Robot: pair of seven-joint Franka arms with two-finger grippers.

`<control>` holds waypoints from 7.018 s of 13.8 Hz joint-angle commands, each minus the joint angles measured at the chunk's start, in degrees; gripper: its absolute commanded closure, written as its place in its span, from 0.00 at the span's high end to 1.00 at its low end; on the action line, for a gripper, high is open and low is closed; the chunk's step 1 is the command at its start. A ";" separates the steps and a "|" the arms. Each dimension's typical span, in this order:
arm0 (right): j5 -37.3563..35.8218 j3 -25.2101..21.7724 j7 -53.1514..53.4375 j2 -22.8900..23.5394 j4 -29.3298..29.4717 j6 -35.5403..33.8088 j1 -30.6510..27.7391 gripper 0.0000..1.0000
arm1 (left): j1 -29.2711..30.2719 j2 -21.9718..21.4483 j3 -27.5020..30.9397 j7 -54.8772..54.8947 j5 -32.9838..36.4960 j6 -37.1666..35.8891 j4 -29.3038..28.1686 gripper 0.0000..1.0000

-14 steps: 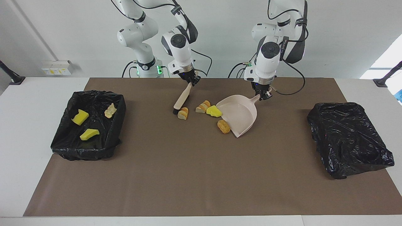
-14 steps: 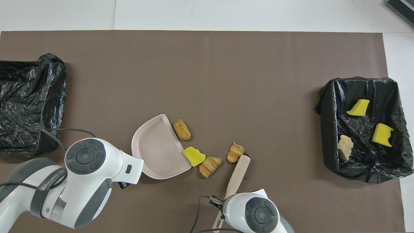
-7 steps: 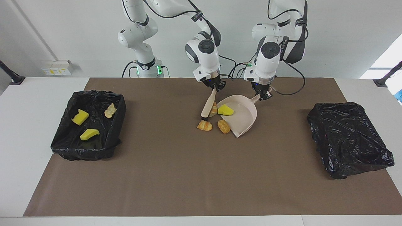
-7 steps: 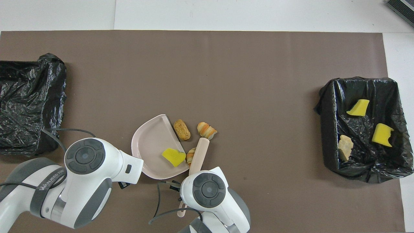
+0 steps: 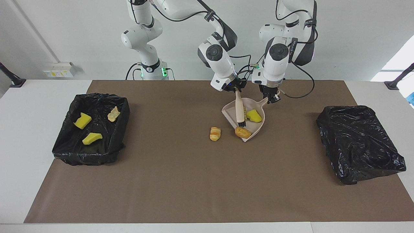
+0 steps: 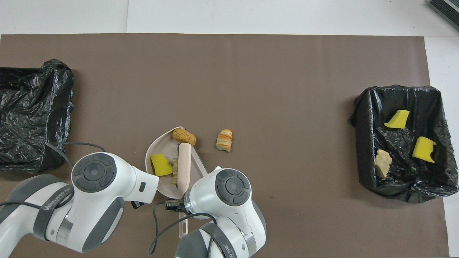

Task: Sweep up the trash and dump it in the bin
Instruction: 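Sweep the remaining scraps into the dustpan with the right gripper, then sweep the last scraps into the dustpan held by the left gripper, then carry the loaded dustpan with the left gripper over the nearer bin, then tip the dustpan into the bin with the left gripper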

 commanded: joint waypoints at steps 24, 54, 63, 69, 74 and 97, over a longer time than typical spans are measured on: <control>-9.31 1.51 -18.61 0.15 2.84 -5.75 -3.85 0.00 | -0.10 -0.17 0.21 -2.64 -1.02 1.77 -0.53 0.00; -19.05 0.89 -14.74 -4.06 2.57 -23.14 -14.82 0.00 | 2.00 0.80 0.39 -3.16 -5.75 2.04 -0.09 0.00; -25.04 1.68 5.38 -15.32 -1.20 -30.29 -9.74 0.00 | 4.56 0.80 0.83 -8.52 -8.66 2.04 5.44 0.00; -24.95 1.95 14.41 -11.91 -4.02 -20.54 -0.87 0.00 | 5.61 5.36 0.83 -21.25 -8.66 1.95 13.43 0.00; -24.95 1.95 24.19 -4.96 -5.16 -10.17 6.95 0.00 | 11.14 11.08 0.83 -23.12 -8.58 -0.07 24.59 0.00; -32.95 1.07 -22.61 -8.47 20.39 -37.30 -20.79 1.00 | 46.91 23.64 1.00 58.17 -0.87 -17.13 53.16 0.00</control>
